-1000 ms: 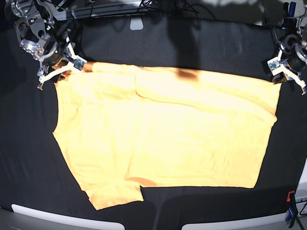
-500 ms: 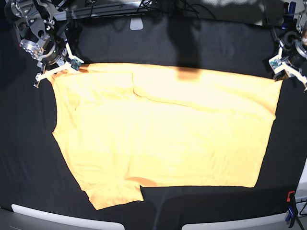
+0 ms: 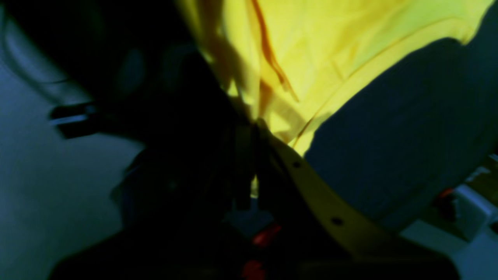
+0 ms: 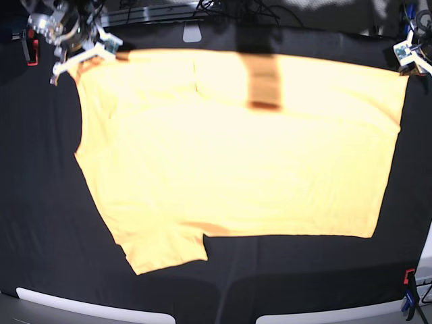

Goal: Layout the t-shirt on the table in an organized manner, then fold the t-shirt properly
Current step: 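Lower the shirt edge onto the table and open both grippers, then move both grippers to the shirt's opposite long edge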

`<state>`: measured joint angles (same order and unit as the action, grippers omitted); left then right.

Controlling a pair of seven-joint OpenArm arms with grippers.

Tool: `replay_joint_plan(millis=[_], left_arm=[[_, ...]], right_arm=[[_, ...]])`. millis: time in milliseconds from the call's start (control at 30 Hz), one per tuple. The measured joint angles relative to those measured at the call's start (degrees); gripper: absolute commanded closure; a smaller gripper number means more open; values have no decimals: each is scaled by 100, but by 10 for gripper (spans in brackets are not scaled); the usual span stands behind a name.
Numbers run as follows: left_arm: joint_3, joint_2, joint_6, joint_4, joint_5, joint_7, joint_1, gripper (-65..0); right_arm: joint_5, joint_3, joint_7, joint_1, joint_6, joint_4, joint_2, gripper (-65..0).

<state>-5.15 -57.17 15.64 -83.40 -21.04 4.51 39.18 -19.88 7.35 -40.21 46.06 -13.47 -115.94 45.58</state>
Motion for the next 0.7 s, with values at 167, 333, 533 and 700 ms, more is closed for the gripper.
replay_joint_plan(millis=[167,333,533,700], left_arm=[[22,0,-48,-57,-326,13,181,0],[28,-2,-61,-61,-339,20,212,0],[39,-26,-173,-254,-304,-592,223,-273],[33,-44,-22,-708,-229,-1665,227,-266]], right_arm=[[-166,0,-13,348,170,-2,2,0],[-413,0,-13,393,455,-28,0,0],[-258,-13,-518,400,472,-289,31,-230],[-155,-15,-490,398,472,-774,31,-229]])
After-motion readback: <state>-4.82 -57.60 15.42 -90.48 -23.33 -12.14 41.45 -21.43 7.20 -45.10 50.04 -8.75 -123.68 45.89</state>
